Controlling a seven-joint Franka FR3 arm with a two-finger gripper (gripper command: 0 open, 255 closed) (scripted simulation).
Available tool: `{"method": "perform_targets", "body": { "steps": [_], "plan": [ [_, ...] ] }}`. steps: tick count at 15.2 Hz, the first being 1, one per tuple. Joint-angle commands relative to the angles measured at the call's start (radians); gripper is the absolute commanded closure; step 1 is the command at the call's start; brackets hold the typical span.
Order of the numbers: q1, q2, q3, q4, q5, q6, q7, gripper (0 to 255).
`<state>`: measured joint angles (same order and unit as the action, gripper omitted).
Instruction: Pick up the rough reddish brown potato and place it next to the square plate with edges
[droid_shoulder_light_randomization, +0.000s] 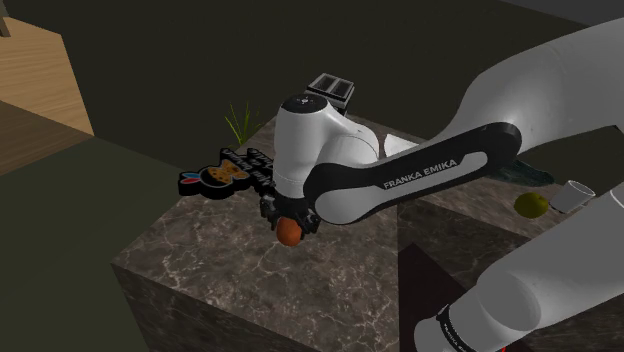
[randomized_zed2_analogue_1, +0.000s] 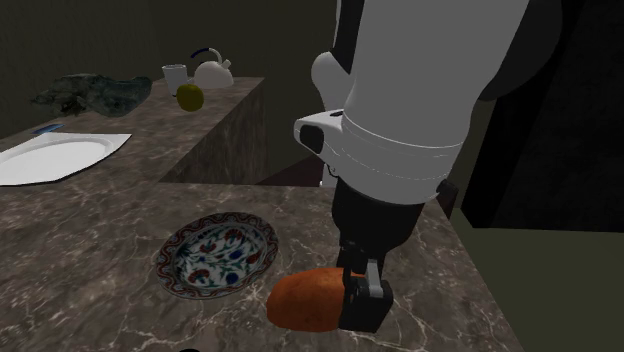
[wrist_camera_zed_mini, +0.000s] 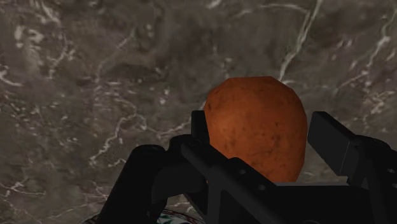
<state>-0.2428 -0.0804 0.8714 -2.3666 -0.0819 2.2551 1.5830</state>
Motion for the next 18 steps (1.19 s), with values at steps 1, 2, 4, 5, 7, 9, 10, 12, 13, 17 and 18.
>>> {"method": "perform_targets", "body": {
  "steps": [1,2,4,5,7,9,10,12,13,17,18],
  "plan": [
    [0.0,0.001,0.0,-0.001,-0.001,0.001,0.0,255],
    [0.001,-0.013,-0.003,0.004,0.013,-0.012,-0.011,255],
    [0.005,-0.038,-0.009,0.015,0.037,-0.039,-0.032,255],
    [0.007,-0.049,-0.013,0.021,0.048,-0.052,-0.041,255],
    [0.012,-0.072,-0.02,0.034,0.068,-0.08,-0.059,255],
    [0.016,-0.092,-0.028,0.047,0.085,-0.107,-0.075,255],
    [0.018,-0.102,-0.032,0.054,0.093,-0.121,-0.082,255],
    [0.022,-0.12,-0.04,0.069,0.107,-0.149,-0.096,255],
    [0.023,-0.129,-0.044,0.076,0.113,-0.162,-0.102,255],
    [0.029,-0.159,-0.06,0.109,0.133,-0.218,-0.124,255],
    [0.031,-0.166,-0.064,0.118,0.137,-0.231,-0.128,255]
  ]
}}
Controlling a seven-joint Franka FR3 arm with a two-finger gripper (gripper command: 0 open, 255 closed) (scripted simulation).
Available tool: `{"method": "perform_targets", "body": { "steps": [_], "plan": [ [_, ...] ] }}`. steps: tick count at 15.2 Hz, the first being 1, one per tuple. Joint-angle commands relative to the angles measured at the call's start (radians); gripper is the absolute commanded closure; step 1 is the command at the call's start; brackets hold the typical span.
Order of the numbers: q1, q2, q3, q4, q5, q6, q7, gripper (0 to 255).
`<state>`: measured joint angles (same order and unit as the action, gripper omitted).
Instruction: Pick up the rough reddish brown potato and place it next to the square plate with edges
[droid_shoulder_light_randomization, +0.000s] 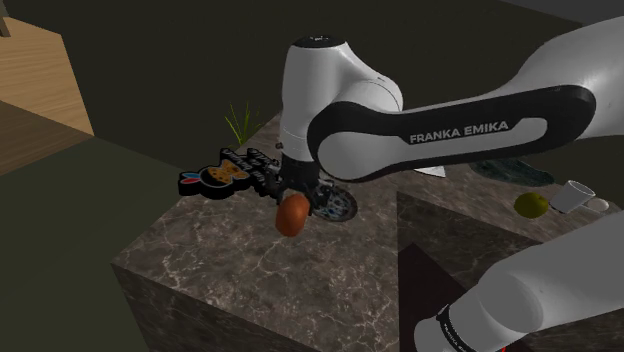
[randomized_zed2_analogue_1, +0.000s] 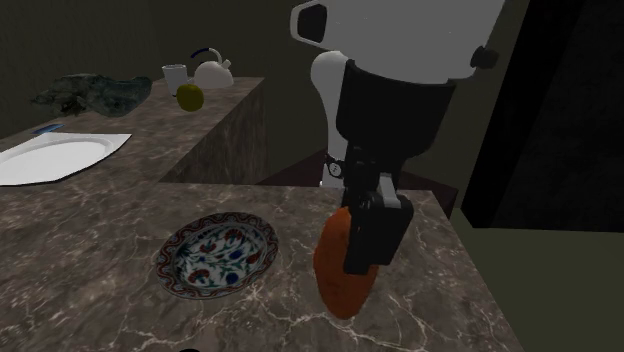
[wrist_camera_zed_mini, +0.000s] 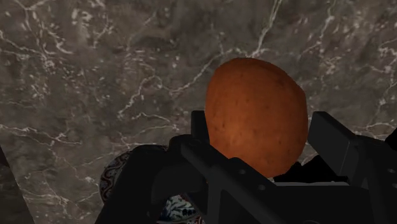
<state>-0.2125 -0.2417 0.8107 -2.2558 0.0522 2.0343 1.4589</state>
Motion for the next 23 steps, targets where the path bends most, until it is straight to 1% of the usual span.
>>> {"method": "perform_targets", "body": {
  "steps": [1,10,13,16,23],
  "plan": [
    [0.002,-0.011,-0.007,0.016,0.006,-0.025,-0.009,255],
    [0.007,-0.051,-0.035,0.098,0.026,-0.138,-0.038,255],
    [0.002,-0.112,-0.107,0.035,0.047,-0.128,-0.132,255],
    [-0.009,-0.16,-0.175,-0.018,0.053,-0.117,-0.219,255],
    [-0.053,-0.222,-0.321,-0.104,0.028,-0.09,-0.404,255]
  ]
}}
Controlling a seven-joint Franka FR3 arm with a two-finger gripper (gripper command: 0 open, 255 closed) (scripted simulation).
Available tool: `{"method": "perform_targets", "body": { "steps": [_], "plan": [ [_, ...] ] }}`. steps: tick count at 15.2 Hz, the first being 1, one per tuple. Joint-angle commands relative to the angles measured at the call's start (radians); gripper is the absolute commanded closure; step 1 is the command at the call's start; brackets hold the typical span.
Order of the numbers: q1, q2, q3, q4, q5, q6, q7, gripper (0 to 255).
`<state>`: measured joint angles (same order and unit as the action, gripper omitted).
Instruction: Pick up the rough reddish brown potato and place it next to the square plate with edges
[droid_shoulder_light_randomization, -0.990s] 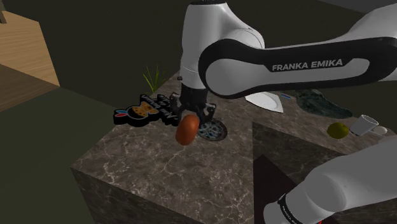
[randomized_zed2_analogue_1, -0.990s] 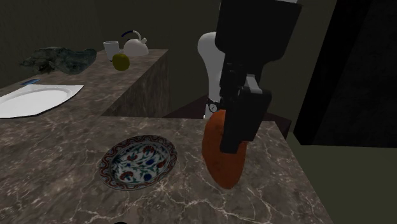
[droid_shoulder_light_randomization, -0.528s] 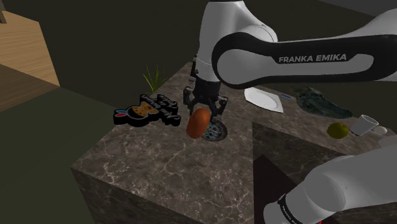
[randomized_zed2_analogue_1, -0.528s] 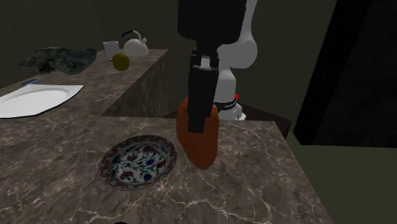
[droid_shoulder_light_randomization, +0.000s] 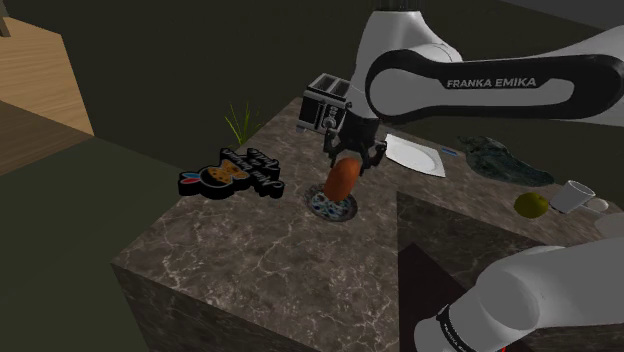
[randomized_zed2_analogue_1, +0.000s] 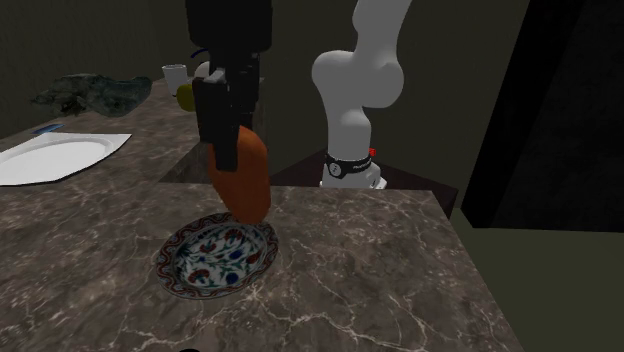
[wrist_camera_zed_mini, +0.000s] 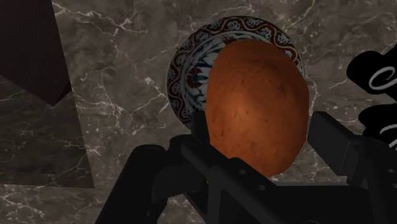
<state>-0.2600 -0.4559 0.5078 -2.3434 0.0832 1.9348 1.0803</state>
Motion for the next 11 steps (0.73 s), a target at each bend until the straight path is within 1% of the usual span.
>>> {"method": "perform_targets", "body": {
  "steps": [1,6,11],
  "plan": [
    [-0.014,-0.012,-0.037,-0.025,-0.01,0.014,-0.05,255],
    [-0.064,-0.013,-0.131,-0.048,-0.049,0.039,-0.172,255],
    [-0.12,0.015,-0.219,-0.041,-0.094,0.067,-0.286,255]
  ]
}}
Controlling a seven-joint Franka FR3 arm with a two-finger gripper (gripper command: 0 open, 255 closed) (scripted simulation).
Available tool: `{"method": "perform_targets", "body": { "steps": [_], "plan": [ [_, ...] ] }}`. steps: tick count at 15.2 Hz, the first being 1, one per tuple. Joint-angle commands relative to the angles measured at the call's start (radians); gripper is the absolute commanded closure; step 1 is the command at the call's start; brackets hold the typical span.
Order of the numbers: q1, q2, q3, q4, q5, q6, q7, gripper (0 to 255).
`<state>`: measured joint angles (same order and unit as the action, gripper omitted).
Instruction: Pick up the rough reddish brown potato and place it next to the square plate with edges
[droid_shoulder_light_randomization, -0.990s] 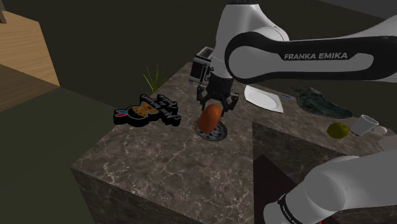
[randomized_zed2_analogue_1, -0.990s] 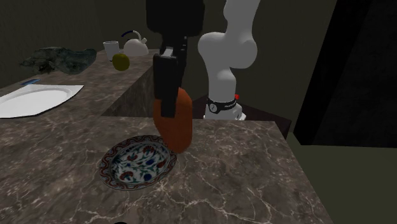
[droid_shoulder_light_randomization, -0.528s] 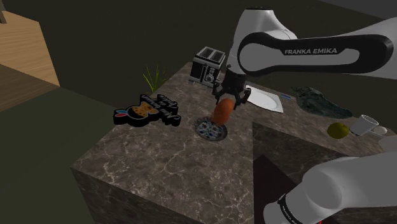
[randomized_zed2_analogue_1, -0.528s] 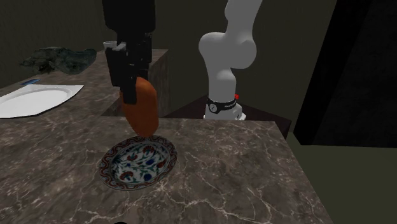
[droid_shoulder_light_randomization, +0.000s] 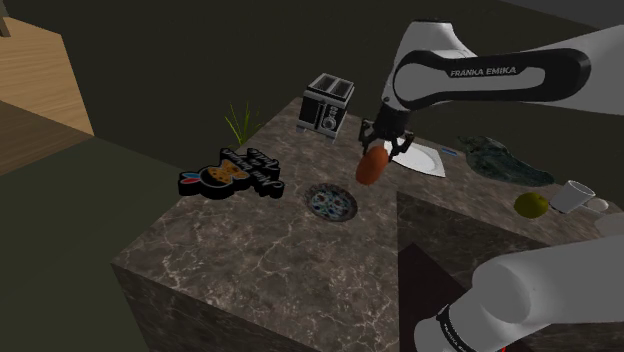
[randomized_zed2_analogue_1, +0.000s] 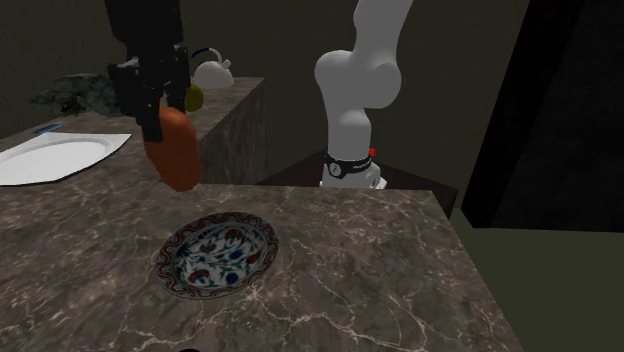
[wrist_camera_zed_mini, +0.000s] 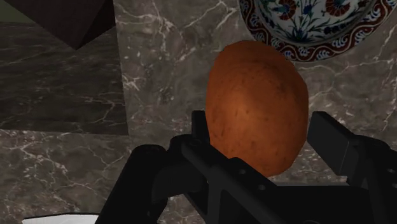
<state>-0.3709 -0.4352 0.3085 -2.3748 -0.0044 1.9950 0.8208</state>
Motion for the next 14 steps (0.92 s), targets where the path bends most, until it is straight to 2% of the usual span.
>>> {"method": "perform_targets", "body": {
  "steps": [1,7,14],
  "plan": [
    [-0.021,0.004,-0.036,-0.005,-0.015,0.012,-0.049,255],
    [-0.087,0.079,-0.132,0.048,-0.064,0.043,-0.178,255],
    [-0.158,0.206,-0.229,0.163,-0.101,0.068,-0.321,255]
  ]
}}
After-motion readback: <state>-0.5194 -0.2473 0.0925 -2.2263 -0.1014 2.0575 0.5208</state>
